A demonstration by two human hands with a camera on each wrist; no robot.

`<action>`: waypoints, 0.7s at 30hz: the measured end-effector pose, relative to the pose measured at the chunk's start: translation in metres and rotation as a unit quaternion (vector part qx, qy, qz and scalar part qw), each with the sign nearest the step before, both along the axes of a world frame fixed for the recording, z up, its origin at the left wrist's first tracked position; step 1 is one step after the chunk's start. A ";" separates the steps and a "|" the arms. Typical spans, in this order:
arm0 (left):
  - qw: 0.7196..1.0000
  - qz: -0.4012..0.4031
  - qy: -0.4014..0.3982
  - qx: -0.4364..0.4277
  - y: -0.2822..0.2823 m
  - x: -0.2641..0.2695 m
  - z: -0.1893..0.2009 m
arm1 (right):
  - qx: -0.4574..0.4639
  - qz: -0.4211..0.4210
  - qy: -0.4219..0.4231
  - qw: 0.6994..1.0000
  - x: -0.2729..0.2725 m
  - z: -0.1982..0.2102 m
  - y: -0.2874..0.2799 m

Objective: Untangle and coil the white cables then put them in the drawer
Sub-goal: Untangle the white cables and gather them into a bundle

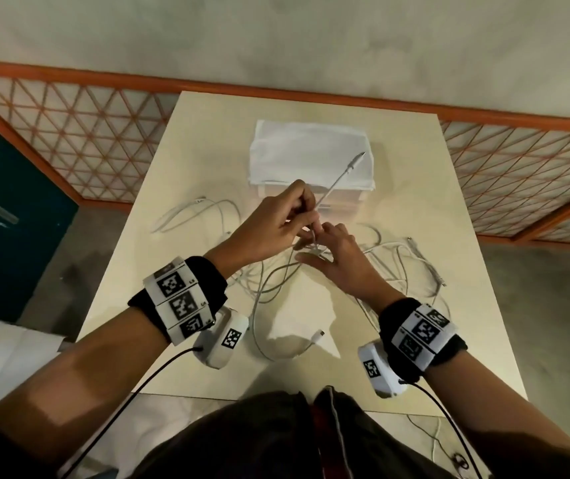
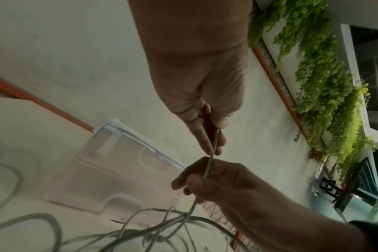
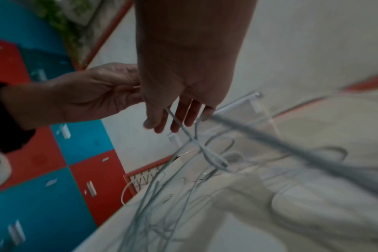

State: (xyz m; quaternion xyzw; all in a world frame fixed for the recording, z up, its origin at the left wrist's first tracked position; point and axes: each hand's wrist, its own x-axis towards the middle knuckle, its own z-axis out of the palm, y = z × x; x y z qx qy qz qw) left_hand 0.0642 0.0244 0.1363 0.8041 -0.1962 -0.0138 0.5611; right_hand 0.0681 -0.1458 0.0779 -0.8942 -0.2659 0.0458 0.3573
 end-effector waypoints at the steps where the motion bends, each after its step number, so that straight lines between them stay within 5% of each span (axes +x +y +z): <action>1: 1.000 0.001 -0.002 -0.017 0.001 0.001 0.003 | 0.038 -0.002 0.008 0.999 0.003 -0.001 0.002; 6: 0.994 0.043 0.010 -0.098 0.021 0.010 0.006 | -0.015 0.038 0.045 0.998 0.015 -0.015 -0.007; 14: 0.980 0.125 0.037 -0.150 0.051 -0.005 -0.003 | -0.137 0.042 -0.069 0.987 0.030 -0.016 -0.024; 21: 0.990 0.090 0.075 0.083 0.057 -0.020 -0.009 | -0.068 0.058 -0.177 0.980 0.031 0.041 -0.010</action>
